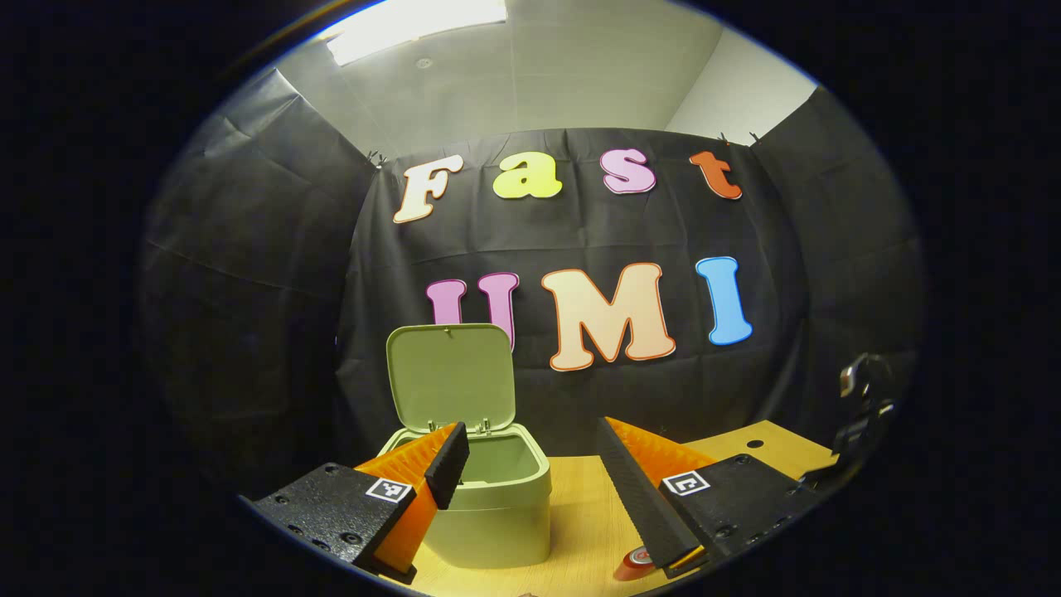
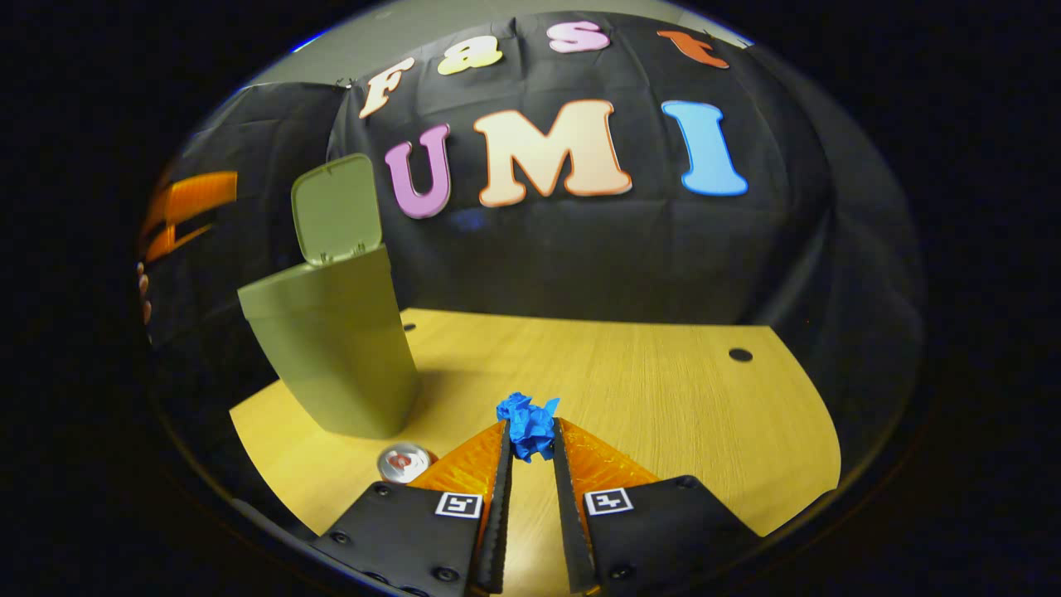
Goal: Press the lid of the desktop garbage bin to open it, pick up the crumpled paper on the desktop and throw it into the bin, then pick up the pop can on the desktop and drop it into the bin, and finally close the garbage bin lid.
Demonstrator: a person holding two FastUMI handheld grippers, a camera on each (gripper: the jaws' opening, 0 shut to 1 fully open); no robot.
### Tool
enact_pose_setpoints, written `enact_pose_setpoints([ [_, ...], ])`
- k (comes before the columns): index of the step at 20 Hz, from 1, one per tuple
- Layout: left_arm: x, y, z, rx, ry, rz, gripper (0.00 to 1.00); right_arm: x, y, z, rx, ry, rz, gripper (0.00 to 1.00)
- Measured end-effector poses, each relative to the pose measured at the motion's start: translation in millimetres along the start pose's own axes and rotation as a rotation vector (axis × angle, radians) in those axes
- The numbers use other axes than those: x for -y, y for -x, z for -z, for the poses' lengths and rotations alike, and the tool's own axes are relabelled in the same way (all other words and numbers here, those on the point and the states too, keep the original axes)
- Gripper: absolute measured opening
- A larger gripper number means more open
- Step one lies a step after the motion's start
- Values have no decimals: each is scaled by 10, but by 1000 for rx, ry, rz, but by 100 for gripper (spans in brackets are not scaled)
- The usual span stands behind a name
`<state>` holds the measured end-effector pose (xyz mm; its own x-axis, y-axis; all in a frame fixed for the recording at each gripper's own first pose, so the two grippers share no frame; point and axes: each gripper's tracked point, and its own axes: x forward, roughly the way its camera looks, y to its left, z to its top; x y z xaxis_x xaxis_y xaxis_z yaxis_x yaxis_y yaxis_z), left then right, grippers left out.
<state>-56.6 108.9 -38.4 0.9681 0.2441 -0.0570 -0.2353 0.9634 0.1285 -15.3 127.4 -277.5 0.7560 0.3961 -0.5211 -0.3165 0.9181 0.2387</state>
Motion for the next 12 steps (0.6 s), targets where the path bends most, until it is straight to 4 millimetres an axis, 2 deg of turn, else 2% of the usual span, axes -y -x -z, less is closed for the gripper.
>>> enact_pose_setpoints([
  [2, -33, 7, 42, -9, 1, -4, 94, -133, -28, -437, 84, 1, -27, 30],
  [3, -68, 8, 72, -12, -3, -8, 94, -197, -51, -600, 111, 8, -38, 28],
  [4, -109, 13, 88, -15, -7, -13, 94, -261, -85, -732, 128, 16, -47, 30],
  [7, -256, 39, 170, -33, -8, -32, 94, -508, -150, -1030, 174, 25, -86, 28],
  [12, -620, 69, 207, -47, -19, -91, 94, -1156, -243, -1385, 231, 29, -203, 30],
])
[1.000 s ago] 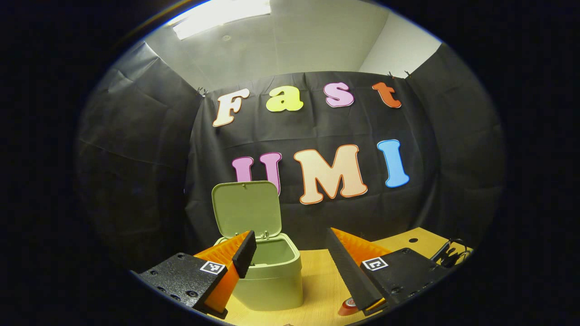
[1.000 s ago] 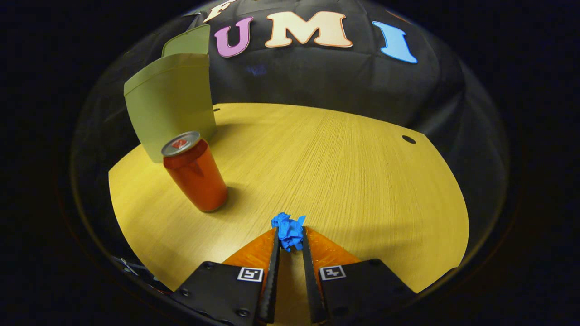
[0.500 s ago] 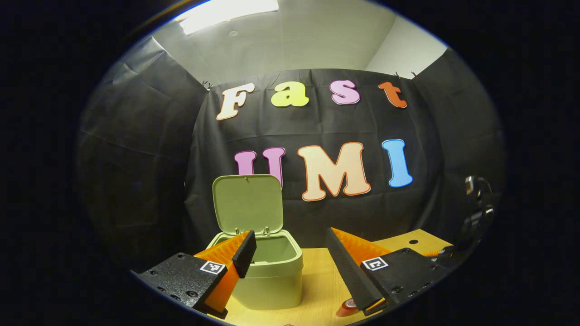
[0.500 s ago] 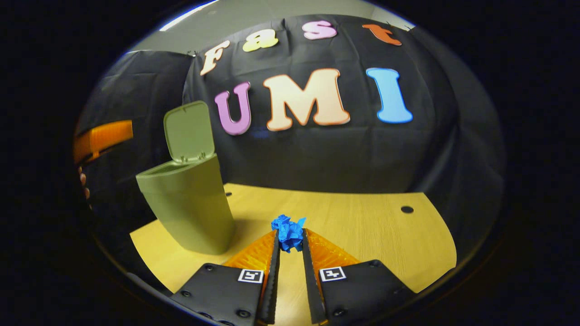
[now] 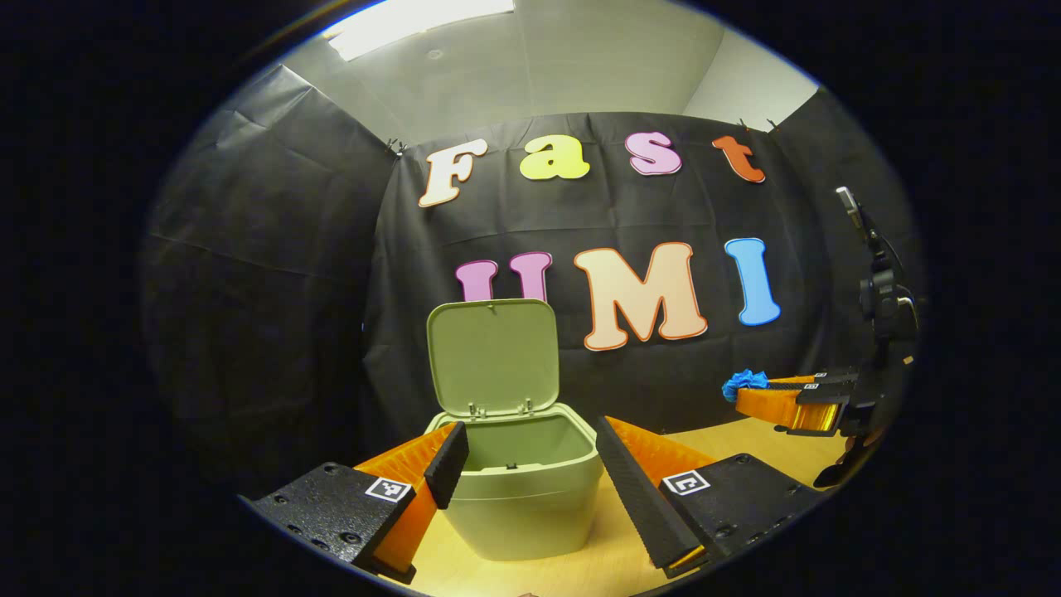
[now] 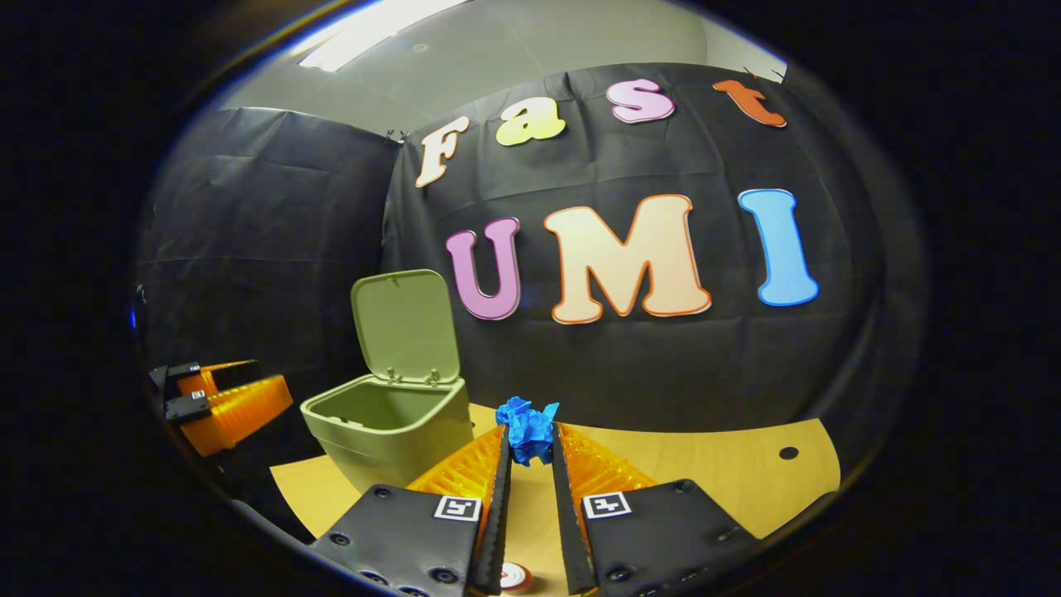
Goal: Press the lid of the desktop garbage bin to open it, pick up the crumpled paper on the desktop and throw it into the bin, then pick up the pop can on the desktop and drop it into the bin, and finally close the garbage bin lid.
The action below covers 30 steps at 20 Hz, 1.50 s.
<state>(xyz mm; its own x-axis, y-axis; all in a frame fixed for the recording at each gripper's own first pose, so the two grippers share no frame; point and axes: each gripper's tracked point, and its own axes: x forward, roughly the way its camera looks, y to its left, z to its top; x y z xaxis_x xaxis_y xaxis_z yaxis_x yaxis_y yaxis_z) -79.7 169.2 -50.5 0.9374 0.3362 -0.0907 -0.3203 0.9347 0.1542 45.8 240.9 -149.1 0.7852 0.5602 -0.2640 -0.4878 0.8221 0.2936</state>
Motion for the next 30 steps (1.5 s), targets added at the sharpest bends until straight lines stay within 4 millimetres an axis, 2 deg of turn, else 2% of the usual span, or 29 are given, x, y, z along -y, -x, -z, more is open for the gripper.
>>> enact_pose_setpoints([
  [4, -271, 9, 45, 0, 12, -40, 94, -516, -257, -101, 23, 13, -87, 30],
  [8, -545, 20, 139, -13, 13, -65, 94, -970, -484, -45, 28, 24, -144, 30],
  [12, -811, -12, 230, -25, 12, -81, 94, -1312, -676, 91, 17, 29, -173, 30],
  [16, -998, -70, 318, -40, 8, -85, 94, -1457, -881, 266, -7, 26, -165, 30],
  [18, -1057, -84, 337, -42, 4, -82, 94, -1476, -939, 359, -26, 15, -153, 31],
  [21, -1051, -133, 336, -35, 7, -69, 94, -1395, -959, 272, 0, 24, -116, 99],
  [25, -915, -205, 266, -17, 18, -41, 94, -1119, -816, 8, 74, 56, -53, 99],
  [30, -517, -281, 118, 15, 20, 24, 94, -571, -474, -247, 130, 71, 42, 99],
])
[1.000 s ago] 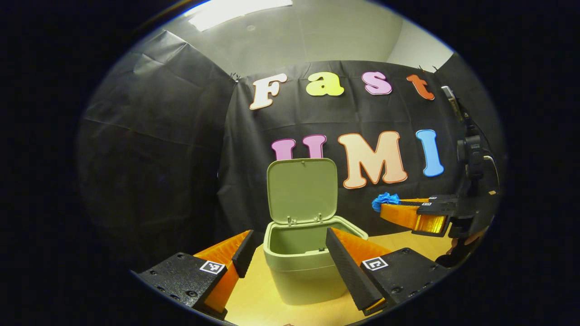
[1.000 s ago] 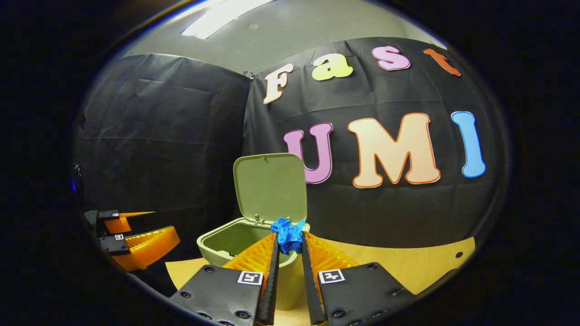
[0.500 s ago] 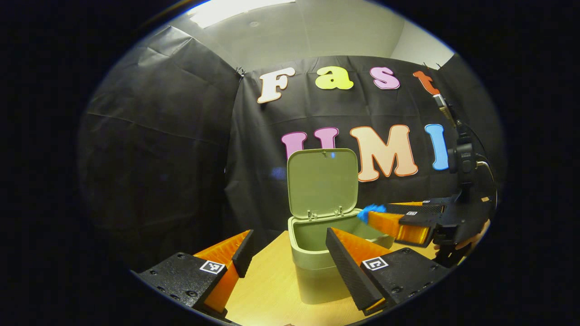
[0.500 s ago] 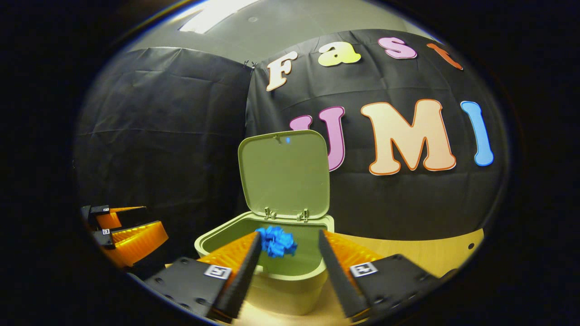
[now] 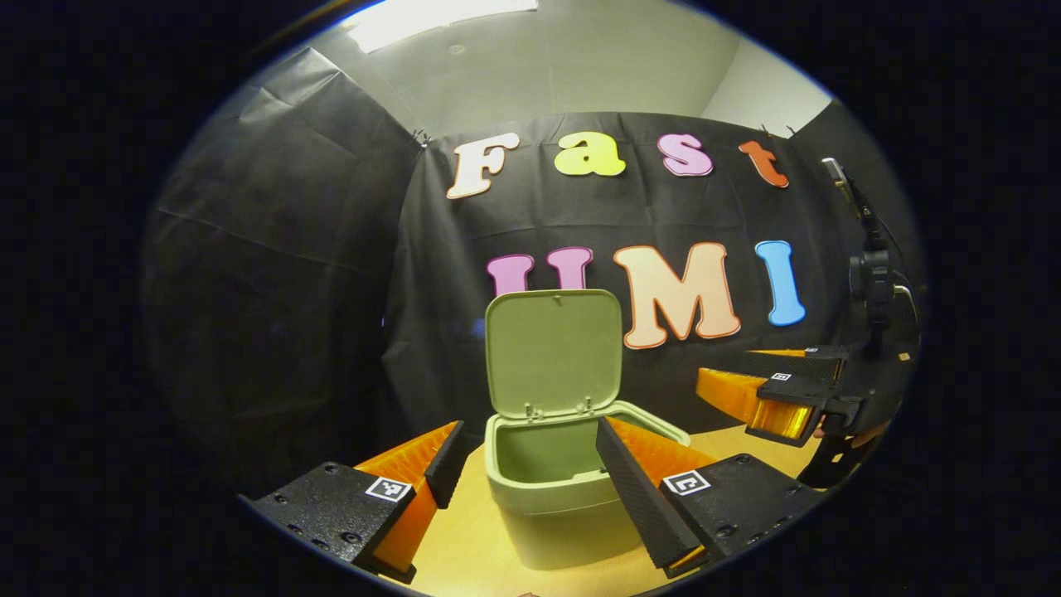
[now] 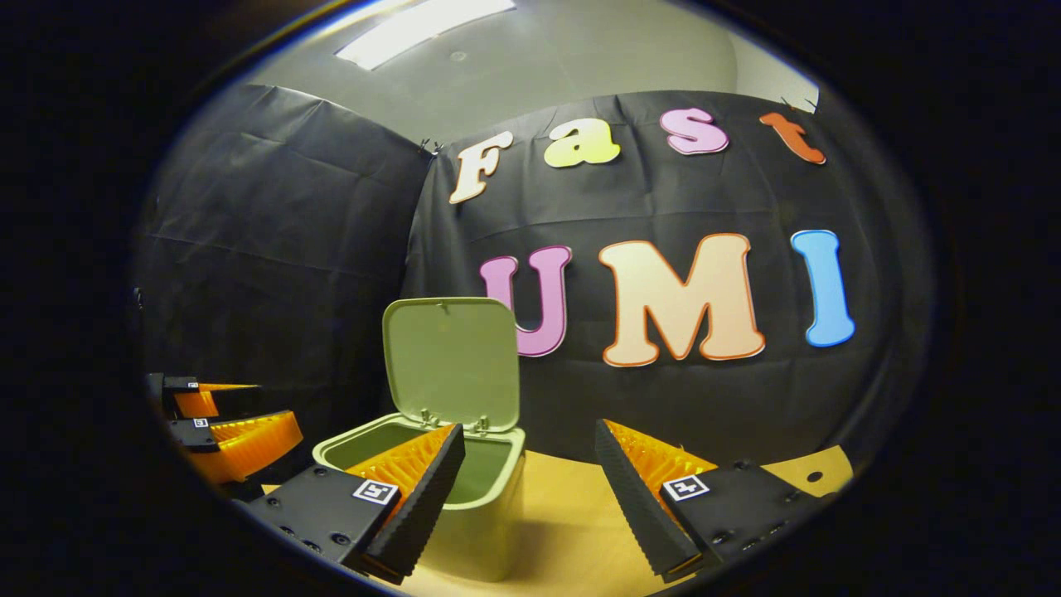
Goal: Press the lid of the desktop garbage bin to open it, pick up the crumpled paper on the desktop and throw it into the bin, then pick up the pop can on the desktop and drop it into the bin, and finally close the garbage bin lid.
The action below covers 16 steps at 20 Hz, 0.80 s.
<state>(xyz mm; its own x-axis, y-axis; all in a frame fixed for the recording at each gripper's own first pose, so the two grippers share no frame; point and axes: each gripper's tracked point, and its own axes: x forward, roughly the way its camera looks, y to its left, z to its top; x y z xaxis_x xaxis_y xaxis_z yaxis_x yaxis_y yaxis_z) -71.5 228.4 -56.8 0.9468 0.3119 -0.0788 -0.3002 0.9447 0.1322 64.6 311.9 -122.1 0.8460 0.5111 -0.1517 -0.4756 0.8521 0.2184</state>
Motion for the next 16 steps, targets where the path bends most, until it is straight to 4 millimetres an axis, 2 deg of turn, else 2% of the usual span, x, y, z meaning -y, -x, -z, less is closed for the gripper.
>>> enact_pose_setpoints([
  [8, 818, -41, -135, 28, 6, 122, 94, 900, 588, -203, 19, 26, 131, 99],
  [13, 1368, 18, -17, -2, 26, 210, 94, 1482, 1013, -259, 13, 53, 216, 99],
  [16, 1674, 62, 109, -27, 31, 253, 94, 1844, 1274, -226, -8, 71, 269, 99],
])
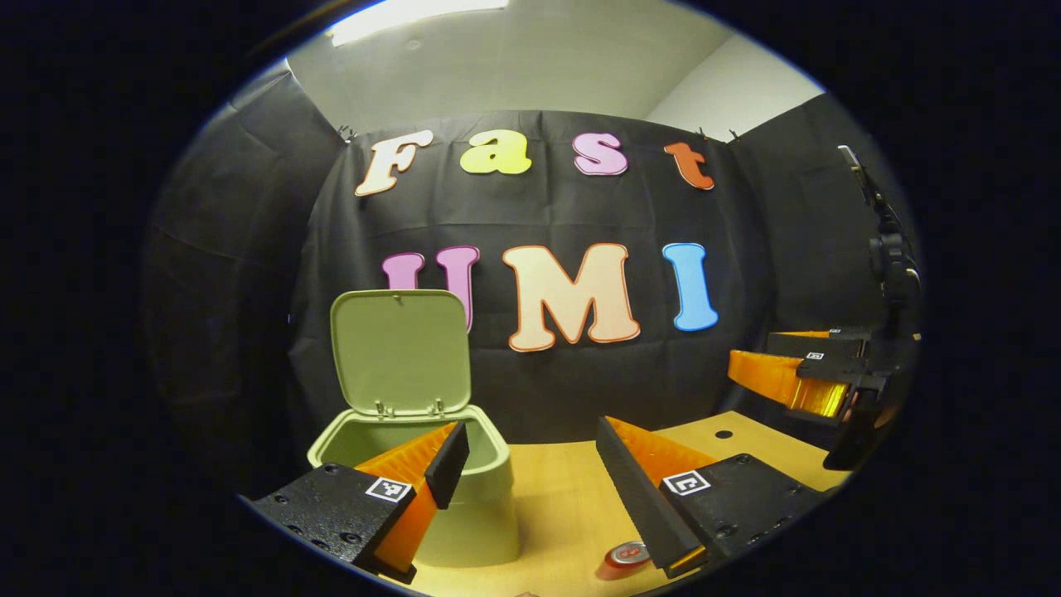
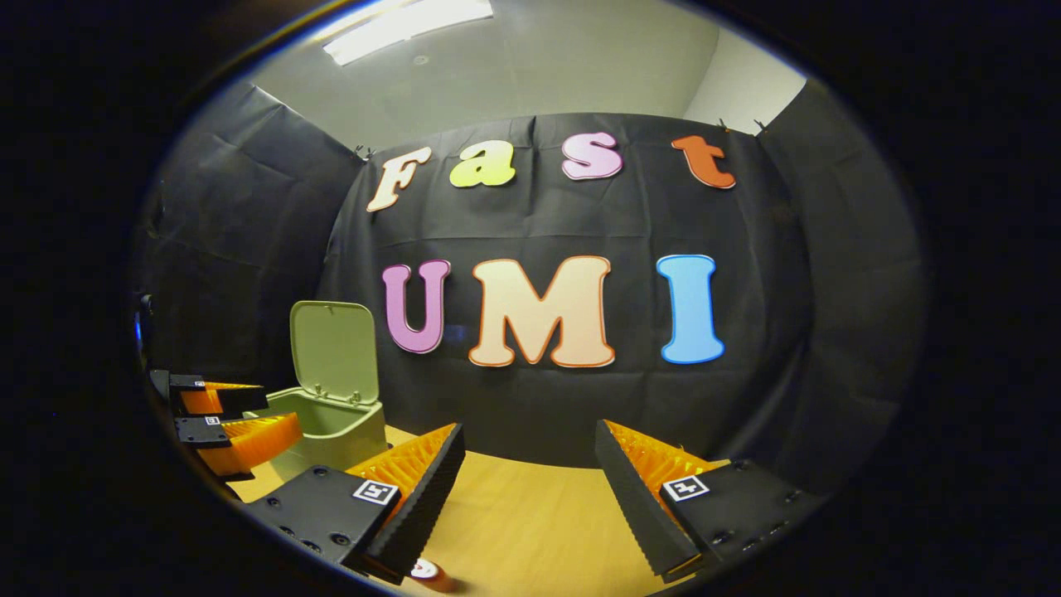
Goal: Press the lid of the desktop garbage bin to open it, pick up the crumpled paper on the desktop and throw it into the bin, then pick up the pop can on the desktop and drop it into the bin, and finally close the garbage bin lid.
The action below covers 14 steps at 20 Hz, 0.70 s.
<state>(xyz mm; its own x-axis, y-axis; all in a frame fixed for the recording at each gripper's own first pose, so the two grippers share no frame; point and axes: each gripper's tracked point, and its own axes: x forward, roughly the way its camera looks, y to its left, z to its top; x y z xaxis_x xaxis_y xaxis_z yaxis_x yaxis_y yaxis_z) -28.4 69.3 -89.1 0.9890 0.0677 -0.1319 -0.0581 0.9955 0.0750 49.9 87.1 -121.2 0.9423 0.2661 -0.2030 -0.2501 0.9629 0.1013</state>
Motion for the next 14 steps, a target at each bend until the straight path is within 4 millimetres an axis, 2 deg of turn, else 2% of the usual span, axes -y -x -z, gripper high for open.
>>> enact_pose_setpoints([
  [2, 186, -3, 147, -28, 8, 26, 94, 253, 100, 33, -19, 8, 32, 99],
  [6, 474, -6, 532, -100, 17, 50, 94, 637, 310, 155, -62, 6, 74, 99],
  [10, 702, -20, 909, -172, 30, 58, 94, 910, 487, 236, -91, 20, 99, 99],
  [14, 880, -48, 1242, -235, 44, 60, 95, 1053, 570, 221, -101, 15, 110, 99],
])
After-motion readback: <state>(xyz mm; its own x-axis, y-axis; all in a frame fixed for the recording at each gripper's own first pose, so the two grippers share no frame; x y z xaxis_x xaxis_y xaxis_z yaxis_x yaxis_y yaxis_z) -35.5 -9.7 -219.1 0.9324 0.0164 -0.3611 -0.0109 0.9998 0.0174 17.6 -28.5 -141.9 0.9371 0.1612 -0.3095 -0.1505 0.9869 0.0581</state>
